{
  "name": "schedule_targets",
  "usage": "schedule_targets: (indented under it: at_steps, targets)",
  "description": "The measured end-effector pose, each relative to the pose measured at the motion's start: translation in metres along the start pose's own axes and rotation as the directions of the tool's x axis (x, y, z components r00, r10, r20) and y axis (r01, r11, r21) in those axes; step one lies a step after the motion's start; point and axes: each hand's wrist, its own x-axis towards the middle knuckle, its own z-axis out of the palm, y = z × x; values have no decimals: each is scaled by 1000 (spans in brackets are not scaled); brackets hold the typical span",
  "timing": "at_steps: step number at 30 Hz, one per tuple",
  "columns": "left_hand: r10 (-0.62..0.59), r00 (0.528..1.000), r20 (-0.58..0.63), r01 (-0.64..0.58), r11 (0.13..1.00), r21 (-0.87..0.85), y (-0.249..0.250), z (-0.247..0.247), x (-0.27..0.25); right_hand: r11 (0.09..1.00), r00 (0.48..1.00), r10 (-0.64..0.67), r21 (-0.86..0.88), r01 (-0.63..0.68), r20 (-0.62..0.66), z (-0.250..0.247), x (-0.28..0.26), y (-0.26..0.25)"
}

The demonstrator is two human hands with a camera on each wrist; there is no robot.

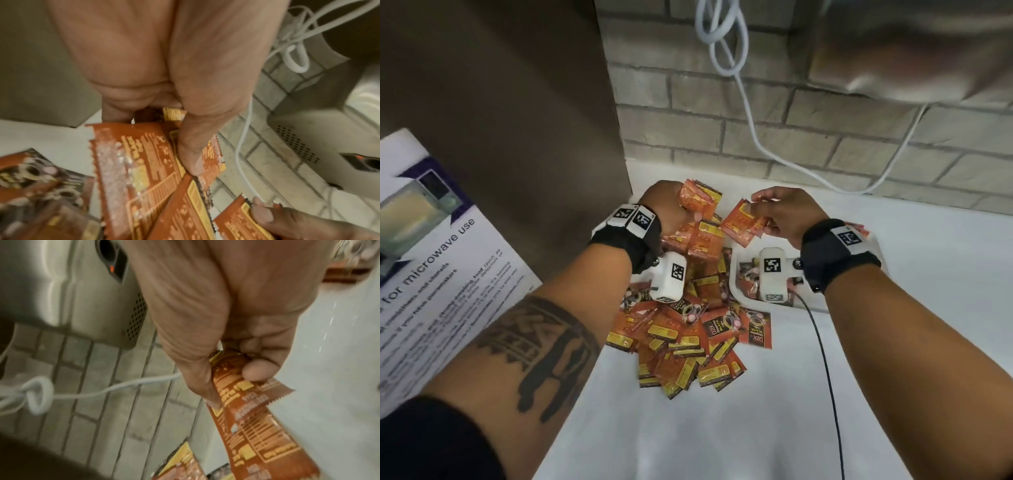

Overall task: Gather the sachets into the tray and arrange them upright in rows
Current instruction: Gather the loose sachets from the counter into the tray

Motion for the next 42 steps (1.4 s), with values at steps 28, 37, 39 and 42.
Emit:
schedule_targets:
  at_steps: [28, 37, 39, 42]
  targets:
    - [22, 1000, -5, -21, 998, 60, 48, 97, -7, 795, 990, 28, -598, -104, -135, -57, -11, 64]
    - [-348, 930, 122, 292, 896, 335, -55, 36, 13, 831, 978, -163, -516, 205, 127, 25, -12, 23]
    - [-356, 919, 171, 274, 886, 374, -64, 34, 19, 792, 970, -118, -569, 221, 211, 48, -9, 16]
    - [-305, 925, 227, 199, 897, 393, -71, 38, 26, 686, 962, -19, -697, 210, 271, 81, -1, 10]
